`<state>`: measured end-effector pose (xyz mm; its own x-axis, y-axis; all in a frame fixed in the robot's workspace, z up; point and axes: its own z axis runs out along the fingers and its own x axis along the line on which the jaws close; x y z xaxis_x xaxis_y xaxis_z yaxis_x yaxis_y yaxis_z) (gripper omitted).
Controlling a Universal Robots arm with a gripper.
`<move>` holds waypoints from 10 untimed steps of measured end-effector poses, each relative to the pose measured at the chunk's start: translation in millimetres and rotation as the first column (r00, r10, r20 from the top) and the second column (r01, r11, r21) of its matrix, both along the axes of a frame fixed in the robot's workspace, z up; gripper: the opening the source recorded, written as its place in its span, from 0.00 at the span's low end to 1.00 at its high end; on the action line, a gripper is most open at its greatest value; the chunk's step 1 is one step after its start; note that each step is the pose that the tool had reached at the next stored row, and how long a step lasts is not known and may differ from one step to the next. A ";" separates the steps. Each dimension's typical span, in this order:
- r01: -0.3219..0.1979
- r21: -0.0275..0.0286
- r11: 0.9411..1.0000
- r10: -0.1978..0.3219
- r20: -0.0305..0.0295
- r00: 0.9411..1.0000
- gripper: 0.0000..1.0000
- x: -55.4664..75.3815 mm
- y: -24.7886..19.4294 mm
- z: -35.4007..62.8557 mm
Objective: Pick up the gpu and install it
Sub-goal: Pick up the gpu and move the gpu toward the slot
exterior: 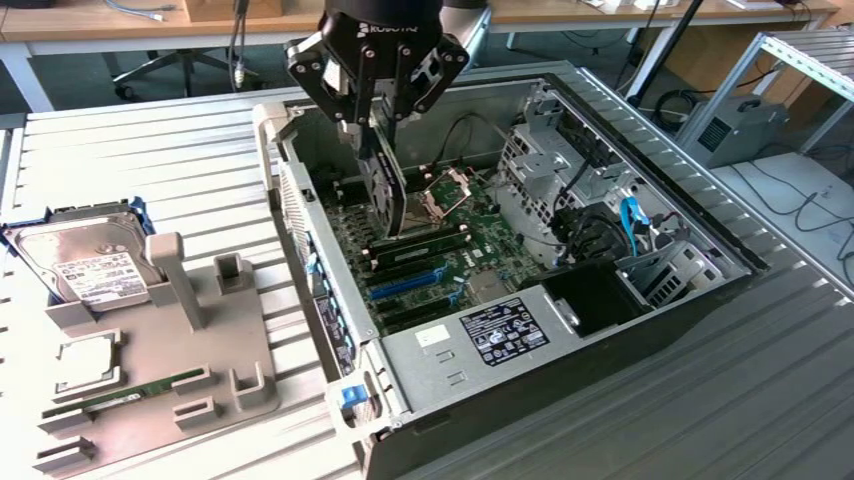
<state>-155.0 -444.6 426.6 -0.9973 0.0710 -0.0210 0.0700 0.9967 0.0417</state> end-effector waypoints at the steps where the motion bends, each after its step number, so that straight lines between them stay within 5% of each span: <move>1: 0.000 0.000 1.000 0.000 0.000 1.000 0.26 1.6 0.1 -0.6; 10: 0.000 0.000 1.000 0.000 0.000 1.000 0.26 13.2 0.2 -5.1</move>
